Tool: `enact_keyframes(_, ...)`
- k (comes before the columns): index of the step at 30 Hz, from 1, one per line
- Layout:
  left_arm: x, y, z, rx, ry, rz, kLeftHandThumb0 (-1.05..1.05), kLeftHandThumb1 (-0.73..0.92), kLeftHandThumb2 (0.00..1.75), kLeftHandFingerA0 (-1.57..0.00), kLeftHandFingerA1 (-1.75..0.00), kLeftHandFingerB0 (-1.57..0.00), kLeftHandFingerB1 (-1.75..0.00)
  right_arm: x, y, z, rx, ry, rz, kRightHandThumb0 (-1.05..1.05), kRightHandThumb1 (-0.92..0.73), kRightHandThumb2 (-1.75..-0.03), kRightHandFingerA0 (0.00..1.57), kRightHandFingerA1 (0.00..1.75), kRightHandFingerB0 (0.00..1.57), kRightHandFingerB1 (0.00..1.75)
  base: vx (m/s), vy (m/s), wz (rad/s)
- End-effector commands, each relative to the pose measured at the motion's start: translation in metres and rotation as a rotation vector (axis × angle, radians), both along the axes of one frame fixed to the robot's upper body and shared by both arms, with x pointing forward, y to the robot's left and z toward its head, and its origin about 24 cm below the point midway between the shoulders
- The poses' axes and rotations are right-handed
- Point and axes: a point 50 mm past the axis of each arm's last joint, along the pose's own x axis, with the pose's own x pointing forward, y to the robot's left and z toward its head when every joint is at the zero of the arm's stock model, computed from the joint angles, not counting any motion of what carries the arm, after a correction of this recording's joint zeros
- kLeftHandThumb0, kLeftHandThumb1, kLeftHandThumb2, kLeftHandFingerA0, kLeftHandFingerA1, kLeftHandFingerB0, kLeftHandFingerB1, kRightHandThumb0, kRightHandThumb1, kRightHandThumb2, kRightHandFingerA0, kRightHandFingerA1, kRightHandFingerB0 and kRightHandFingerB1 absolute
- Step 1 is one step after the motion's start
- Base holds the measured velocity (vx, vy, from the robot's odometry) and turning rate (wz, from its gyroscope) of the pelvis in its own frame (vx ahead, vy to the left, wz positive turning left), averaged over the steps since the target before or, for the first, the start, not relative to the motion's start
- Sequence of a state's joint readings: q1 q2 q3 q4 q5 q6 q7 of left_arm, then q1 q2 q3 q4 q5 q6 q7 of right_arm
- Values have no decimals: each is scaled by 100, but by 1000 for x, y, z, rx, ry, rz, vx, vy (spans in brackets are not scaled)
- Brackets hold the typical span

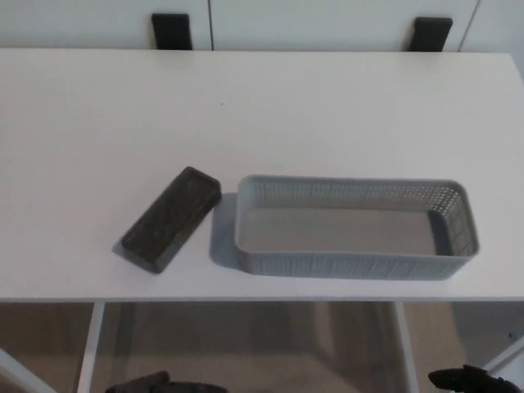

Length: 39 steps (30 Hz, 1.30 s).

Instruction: The robot walks towards a desk on which an eraser is kept on the left hand side and a container is kept on the right hand side. The robot picks up the eraser using its left hand and places it in the container.

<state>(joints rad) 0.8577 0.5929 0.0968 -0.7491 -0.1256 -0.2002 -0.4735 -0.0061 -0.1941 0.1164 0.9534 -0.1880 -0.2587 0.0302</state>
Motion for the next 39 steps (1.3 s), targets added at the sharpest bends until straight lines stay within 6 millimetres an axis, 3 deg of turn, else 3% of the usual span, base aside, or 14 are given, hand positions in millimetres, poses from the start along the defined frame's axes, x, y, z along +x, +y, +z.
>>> enact_keyframes(1, -17, -29, 74, -288, -76, -387, -62, 41, 86, -43, -54, -27, -45, -8, -11, 0, -23, 11, -15, -34, -49, -53, 51, 53, 42, 48, -14, -118, 3)
enact_keyframes(3, -14, -30, 83, -348, -118, -420, -66, 66, 61, -47, -40, -41, -34, -11, -11, -1, -23, 15, -17, -35, -50, -54, 50, 52, 41, 47, -18, -116, 4)
enact_keyframes(6, 0, -27, 102, -469, -264, -356, -63, 52, 56, -39, -48, -35, -37, -13, -12, -2, -17, 23, -13, -37, -50, -54, 48, 53, 40, 47, 1, -31, 1)
enact_keyframes(7, 6, -25, 109, -458, -312, -306, -56, 38, 74, -31, -53, -27, -47, -13, -12, -2, -23, 32, -9, -38, -50, -54, 50, 52, 41, 46, 0, 0, 0)
enact_keyframes(13, 30, -14, 114, -276, -412, -86, -44, 44, 54, -34, -41, -32, -32, -15, -14, -3, -8, 37, -26, -37, -49, -54, 49, 53, 41, 47, 0, 0, 0)
enact_keyframes(15, 54, -3, 108, -177, -529, 37, -56, 39, 71, -31, -48, -27, -41, -15, -14, -3, 2, 39, -33, -42, -38, -73, 47, 62, 37, 56, 0, 0, 0)
enact_keyframes(20, 95, 9, 95, 3, -597, 223, -50, 49, 55, -24, -43, -26, -33, -15, -13, -3, -25, 33, -12, -45, -37, -75, 48, 62, 39, 57, 0, 0, 0)
enact_keyframes(21, 107, 10, 91, 52, -606, 267, -26, 28, 86, -13, -56, -11, -53, -15, -13, -3, -28, 31, -11, -45, -38, -74, 47, 61, 39, 57, 0, 0, 0)
enact_keyframes(24, 133, 13, 78, 139, -616, 355, -27, 21, 82, -10, -56, -8, -52, -16, -13, -3, -23, 32, -21, -38, -48, -54, 51, 53, 42, 48, 0, 0, 0)
enact_keyframes(25, 143, 15, 71, 203, -611, 403, -55, 35, 67, -10, -49, -16, -41, -15, -13, -3, -26, 28, -21, -37, -48, -54, 52, 54, 42, 48, 0, 0, 0)
enact_keyframes(30, 177, 18, 41, 349, -553, 514, -24, 7, 71, -8, -56, 0, -49, -14, -13, -2, -20, 24, -25, -37, -49, -53, 51, 52, 42, 47, 0, 0, 0)
enact_keyframes(32, 183, 19, 34, 385, -538, 536, -24, 7, 71, -8, -56, 0, -49, -13, -13, -1, -22, 26, -21, -37, -49, -53, 51, 52, 42, 47, 0, 0, 0)
enact_keyframes(33, 189, 20, 26, 434, -528, 563, -43, 32, 52, -3, -40, -13, -29, -12, -13, -1, -22, 25, -16, -38, -49, -53, 50, 51, 42, 47, 0, 0, 0)
enact_keyframes(39, 205, 19, -2, 550, -434, 642, -46, 35, 52, 0, -28, -11, -25, -14, -15, -1, -17, 22, -14, -38, -49, -54, 49, 52, 42, 47, 0, 0, 0)
